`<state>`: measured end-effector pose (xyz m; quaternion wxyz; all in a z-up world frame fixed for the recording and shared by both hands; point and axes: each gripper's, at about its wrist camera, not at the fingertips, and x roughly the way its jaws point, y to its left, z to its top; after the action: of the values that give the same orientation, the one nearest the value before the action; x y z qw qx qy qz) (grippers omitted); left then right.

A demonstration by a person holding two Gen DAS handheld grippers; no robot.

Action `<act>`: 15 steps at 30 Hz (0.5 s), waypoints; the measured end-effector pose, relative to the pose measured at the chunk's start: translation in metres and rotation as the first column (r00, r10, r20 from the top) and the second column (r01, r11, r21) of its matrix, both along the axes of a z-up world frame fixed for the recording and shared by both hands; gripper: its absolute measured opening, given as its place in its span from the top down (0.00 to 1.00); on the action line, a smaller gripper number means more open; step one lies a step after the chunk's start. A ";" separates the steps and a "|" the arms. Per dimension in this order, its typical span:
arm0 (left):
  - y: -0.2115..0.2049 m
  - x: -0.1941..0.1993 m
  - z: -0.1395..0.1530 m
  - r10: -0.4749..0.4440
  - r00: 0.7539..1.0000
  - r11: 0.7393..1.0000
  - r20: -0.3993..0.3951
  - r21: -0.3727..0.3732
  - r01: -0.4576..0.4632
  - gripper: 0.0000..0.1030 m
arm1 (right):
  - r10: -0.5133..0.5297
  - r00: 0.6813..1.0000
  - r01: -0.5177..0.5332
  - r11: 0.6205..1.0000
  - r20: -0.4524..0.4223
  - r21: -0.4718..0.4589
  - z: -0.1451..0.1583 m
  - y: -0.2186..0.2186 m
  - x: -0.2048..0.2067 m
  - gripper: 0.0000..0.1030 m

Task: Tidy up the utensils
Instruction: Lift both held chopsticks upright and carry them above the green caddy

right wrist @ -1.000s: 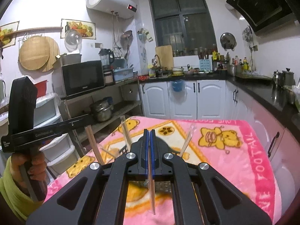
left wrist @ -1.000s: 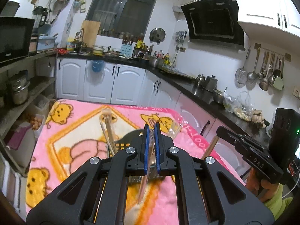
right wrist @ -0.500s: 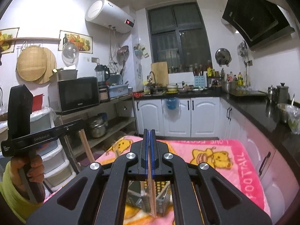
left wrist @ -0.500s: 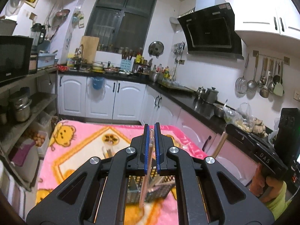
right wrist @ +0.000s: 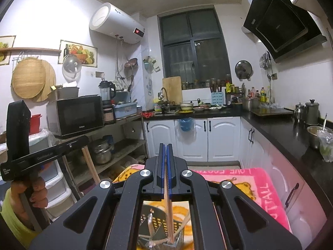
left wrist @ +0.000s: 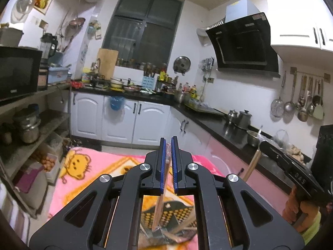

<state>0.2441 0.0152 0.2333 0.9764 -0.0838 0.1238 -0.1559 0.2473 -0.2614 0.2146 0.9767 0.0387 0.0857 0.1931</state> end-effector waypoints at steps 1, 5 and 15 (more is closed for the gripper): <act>0.000 0.001 0.001 0.010 1.000 1.000 0.007 0.003 -0.010 0.97 | -0.002 1.000 0.002 1.000 -0.001 0.004 0.000 0.001 0.003 0.98; -0.002 0.008 0.000 0.031 0.999 0.999 0.024 0.014 -0.031 0.97 | -0.004 1.000 0.004 1.000 -0.005 -0.001 -0.002 0.006 0.012 0.98; -0.015 0.027 -0.040 0.019 0.999 1.000 -0.050 0.015 -0.019 0.97 | 0.014 0.998 -0.014 1.000 -0.060 -0.003 -0.031 0.024 0.037 0.98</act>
<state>0.2708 0.0006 0.1937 0.9750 -0.0818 0.1485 -0.1435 0.2848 -0.2374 0.1839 0.9723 0.0423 0.1157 0.1984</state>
